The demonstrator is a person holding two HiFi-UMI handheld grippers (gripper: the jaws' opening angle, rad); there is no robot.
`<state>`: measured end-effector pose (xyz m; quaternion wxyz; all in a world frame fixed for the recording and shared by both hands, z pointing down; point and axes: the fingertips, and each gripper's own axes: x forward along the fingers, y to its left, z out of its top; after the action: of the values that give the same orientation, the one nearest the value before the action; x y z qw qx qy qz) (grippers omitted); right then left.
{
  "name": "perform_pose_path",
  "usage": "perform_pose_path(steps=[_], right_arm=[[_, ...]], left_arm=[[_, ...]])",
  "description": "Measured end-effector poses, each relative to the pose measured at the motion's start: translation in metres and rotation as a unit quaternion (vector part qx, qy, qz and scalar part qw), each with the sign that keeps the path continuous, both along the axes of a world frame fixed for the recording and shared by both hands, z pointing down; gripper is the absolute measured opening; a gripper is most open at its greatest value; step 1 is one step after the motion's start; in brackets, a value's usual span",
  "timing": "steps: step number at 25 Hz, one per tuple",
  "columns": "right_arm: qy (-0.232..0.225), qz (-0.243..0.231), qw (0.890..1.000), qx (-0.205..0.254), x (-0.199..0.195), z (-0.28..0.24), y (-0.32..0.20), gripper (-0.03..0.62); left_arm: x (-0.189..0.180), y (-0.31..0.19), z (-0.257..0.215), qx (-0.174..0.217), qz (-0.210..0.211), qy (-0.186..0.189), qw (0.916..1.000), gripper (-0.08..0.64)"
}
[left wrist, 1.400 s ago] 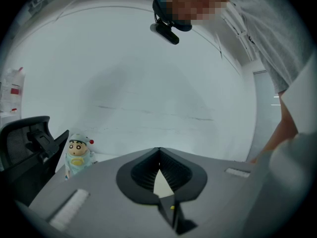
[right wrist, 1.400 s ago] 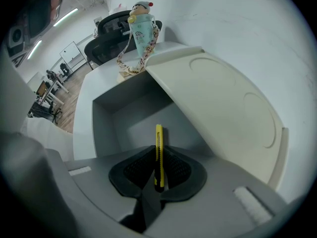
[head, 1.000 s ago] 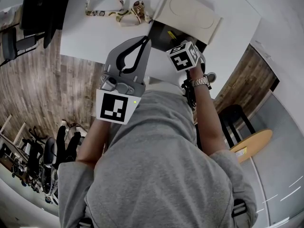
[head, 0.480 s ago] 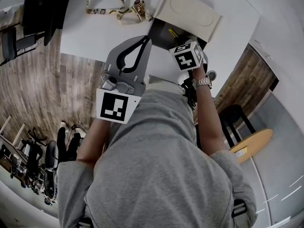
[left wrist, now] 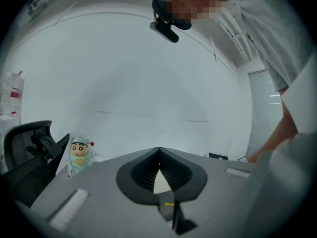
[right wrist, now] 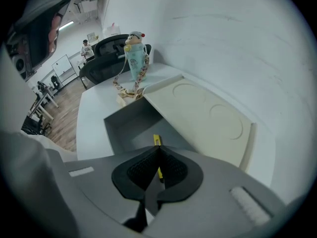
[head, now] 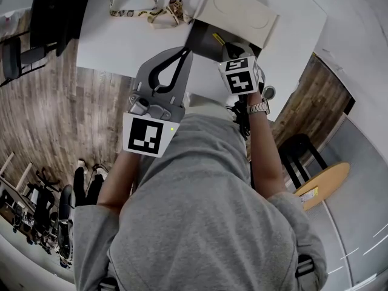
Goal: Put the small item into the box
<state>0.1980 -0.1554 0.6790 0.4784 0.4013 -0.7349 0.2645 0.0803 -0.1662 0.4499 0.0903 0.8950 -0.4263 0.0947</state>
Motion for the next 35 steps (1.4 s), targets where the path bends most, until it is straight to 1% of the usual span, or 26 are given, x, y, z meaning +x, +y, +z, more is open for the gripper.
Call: perform_pose_path(steps=[11,14,19,25,27,30,35], right_arm=[[-0.024,0.027,0.999,0.017,0.001,-0.015,0.026,0.015],[-0.024,0.028,0.999,0.033,0.004,-0.026,0.029,0.015],[-0.037,0.048,0.996,0.065,0.011,-0.051,0.034,0.015],[-0.045,0.052,0.993,0.097,0.017,-0.079,0.047,0.015],[-0.052,0.055,0.991,0.109,0.018,-0.088,0.053,0.015],[-0.069,0.065,0.987,0.127,0.018,-0.104,0.059,0.015],[-0.099,0.093,0.978,0.161,0.025,-0.137,0.067,0.015]], left_arm=[[0.001,0.024,0.0,0.005,0.007,-0.007,0.9999,0.003],[0.002,0.027,-0.003,0.008,0.004,-0.006,0.9999,0.003],[0.007,0.036,-0.01,0.014,0.001,0.0,0.9999,0.003],[0.014,0.051,-0.015,0.008,0.002,0.008,0.9999,0.003],[0.017,0.056,-0.016,0.01,0.003,0.01,0.9999,0.003],[0.018,0.063,-0.019,0.009,0.001,0.022,0.9997,0.003],[0.025,0.073,-0.024,0.019,0.004,0.027,0.9995,0.003]])
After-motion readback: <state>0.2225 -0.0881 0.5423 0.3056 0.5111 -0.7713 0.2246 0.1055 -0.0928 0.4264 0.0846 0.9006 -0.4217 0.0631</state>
